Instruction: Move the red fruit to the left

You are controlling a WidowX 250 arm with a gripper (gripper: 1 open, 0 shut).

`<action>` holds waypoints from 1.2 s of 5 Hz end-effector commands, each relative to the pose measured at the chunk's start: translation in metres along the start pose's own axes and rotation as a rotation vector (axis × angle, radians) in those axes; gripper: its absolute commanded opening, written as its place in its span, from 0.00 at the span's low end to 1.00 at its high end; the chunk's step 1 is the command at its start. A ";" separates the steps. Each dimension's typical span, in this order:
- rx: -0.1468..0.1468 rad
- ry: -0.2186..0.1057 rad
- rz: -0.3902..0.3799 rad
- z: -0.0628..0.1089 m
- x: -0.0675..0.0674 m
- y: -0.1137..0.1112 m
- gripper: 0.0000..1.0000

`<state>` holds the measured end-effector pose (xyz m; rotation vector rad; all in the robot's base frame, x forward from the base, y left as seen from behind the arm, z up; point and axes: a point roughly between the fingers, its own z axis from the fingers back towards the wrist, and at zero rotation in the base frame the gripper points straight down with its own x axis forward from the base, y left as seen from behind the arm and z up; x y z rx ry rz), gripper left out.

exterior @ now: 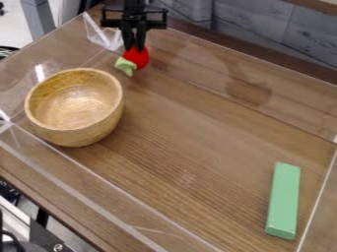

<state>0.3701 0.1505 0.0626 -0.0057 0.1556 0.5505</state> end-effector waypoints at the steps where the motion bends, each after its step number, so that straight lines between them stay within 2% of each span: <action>1: 0.006 -0.030 0.031 0.002 0.004 0.010 0.00; 2: 0.010 -0.018 0.049 -0.006 0.005 0.015 1.00; 3: 0.011 -0.007 0.039 -0.017 0.008 0.023 0.00; 4: 0.008 0.003 0.027 -0.023 0.009 0.030 0.00; 5: 0.018 0.017 -0.024 -0.027 0.006 0.026 1.00; 6: 0.021 0.029 -0.071 -0.027 0.003 0.023 0.00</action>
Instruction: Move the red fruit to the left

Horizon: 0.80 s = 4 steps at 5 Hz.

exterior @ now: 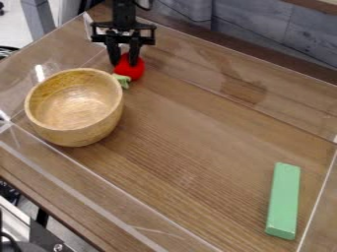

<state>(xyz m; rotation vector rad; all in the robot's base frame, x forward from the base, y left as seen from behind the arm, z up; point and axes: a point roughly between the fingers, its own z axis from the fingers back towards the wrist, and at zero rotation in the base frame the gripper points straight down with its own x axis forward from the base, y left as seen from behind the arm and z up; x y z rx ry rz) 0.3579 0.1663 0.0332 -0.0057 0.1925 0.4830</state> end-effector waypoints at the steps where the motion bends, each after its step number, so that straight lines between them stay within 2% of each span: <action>1: -0.001 0.005 -0.044 0.016 -0.001 0.001 0.00; 2: 0.004 0.020 -0.081 0.022 -0.001 -0.002 1.00; 3: -0.010 0.035 -0.048 0.012 0.008 0.005 0.00; 4: -0.033 0.051 -0.018 0.006 0.015 0.011 0.00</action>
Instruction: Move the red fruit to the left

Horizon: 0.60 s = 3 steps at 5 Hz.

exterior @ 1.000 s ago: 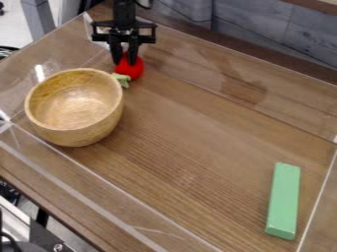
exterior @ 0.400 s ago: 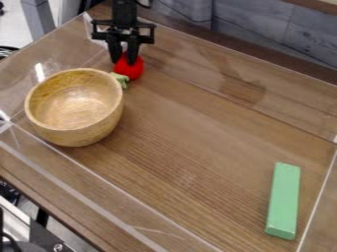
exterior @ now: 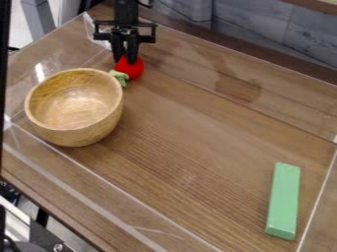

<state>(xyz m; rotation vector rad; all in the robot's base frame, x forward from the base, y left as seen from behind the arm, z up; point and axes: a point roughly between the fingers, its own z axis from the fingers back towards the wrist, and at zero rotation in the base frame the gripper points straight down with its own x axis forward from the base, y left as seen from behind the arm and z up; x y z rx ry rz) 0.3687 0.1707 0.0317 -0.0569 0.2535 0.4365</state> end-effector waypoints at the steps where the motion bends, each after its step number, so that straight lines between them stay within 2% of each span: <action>1: -0.039 0.000 0.119 0.009 -0.005 0.016 1.00; 2: -0.078 0.016 0.199 0.019 -0.013 0.020 0.00; 3: -0.110 0.029 0.266 0.029 -0.021 0.023 0.00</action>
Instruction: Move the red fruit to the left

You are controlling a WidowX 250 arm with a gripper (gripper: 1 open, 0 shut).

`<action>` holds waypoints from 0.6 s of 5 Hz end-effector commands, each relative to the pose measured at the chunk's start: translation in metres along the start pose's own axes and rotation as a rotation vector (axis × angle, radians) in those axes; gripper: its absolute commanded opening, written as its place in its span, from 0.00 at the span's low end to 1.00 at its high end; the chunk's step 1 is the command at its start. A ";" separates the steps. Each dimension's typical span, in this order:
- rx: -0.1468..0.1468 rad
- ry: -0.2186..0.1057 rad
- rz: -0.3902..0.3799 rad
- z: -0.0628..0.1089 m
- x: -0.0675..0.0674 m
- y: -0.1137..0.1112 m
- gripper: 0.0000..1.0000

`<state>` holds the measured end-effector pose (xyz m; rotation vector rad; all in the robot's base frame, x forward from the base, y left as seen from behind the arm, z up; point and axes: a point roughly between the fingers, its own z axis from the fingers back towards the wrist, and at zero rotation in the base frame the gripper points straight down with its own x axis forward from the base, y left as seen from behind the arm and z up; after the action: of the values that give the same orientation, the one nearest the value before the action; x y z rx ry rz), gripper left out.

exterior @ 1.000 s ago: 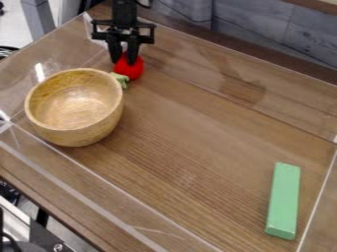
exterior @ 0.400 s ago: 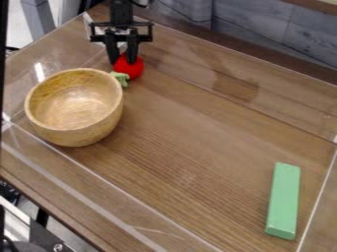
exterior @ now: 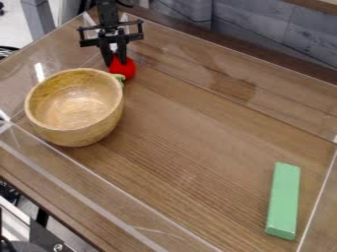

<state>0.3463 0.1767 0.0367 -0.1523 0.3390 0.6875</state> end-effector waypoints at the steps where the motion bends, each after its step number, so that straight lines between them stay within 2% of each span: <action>1: 0.002 -0.061 -0.017 0.038 -0.002 0.013 1.00; 2: 0.017 -0.053 -0.053 0.045 0.001 0.019 1.00; 3: 0.026 -0.044 -0.174 0.063 -0.008 0.015 1.00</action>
<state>0.3421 0.1948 0.0701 -0.1638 0.3663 0.5191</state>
